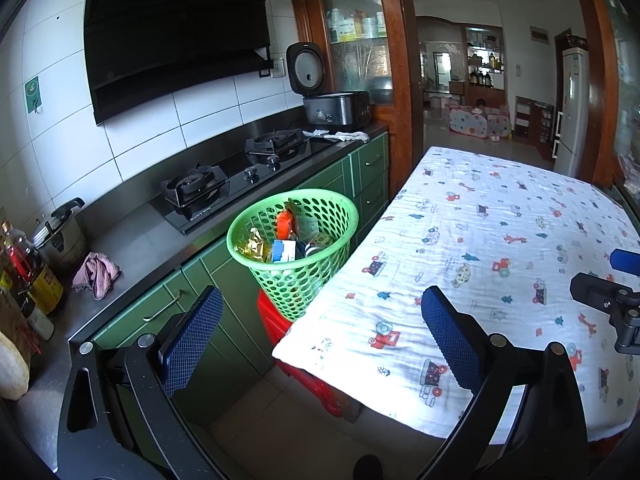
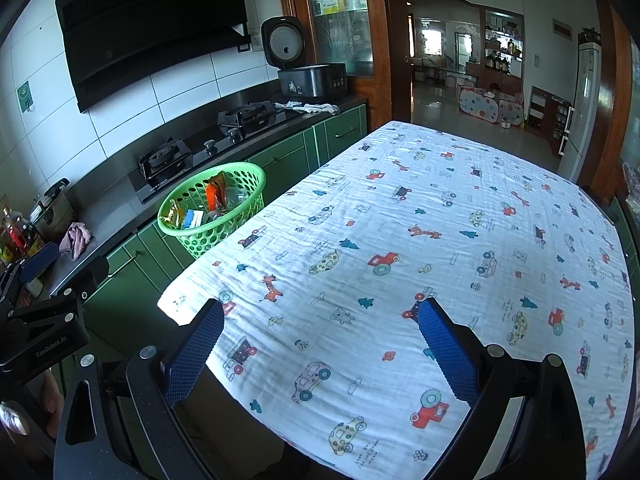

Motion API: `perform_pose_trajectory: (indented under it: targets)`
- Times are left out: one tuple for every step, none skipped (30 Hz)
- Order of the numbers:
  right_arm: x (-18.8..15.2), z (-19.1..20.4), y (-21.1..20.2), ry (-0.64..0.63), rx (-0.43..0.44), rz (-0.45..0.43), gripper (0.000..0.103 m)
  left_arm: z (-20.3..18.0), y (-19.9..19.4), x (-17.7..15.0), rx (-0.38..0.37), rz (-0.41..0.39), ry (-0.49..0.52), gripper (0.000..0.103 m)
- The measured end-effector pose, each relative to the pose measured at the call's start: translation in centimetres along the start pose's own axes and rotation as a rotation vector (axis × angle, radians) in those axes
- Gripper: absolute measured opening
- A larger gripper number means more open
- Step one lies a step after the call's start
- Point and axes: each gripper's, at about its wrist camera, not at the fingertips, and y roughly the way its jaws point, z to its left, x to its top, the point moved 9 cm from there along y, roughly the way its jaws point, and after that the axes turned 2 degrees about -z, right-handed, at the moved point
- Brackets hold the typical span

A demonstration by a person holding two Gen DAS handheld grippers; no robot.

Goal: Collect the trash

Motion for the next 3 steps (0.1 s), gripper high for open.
perform_pose_trajectory:
  targets:
    - [-0.02, 0.02, 0.01, 0.001, 0.001, 0.000, 0.094, -0.03, -0.04, 0.00, 0.000, -0.001, 0.002, 0.098]
    - [-0.03, 0.07, 0.01, 0.001, 0.000, 0.000, 0.095, -0.04, -0.04, 0.02, 0.000, -0.002, 0.003, 0.098]
    - [-0.03, 0.07, 0.01, 0.001, 0.000, 0.000, 0.095, -0.02, -0.04, 0.03, 0.001, -0.002, 0.003, 0.098]
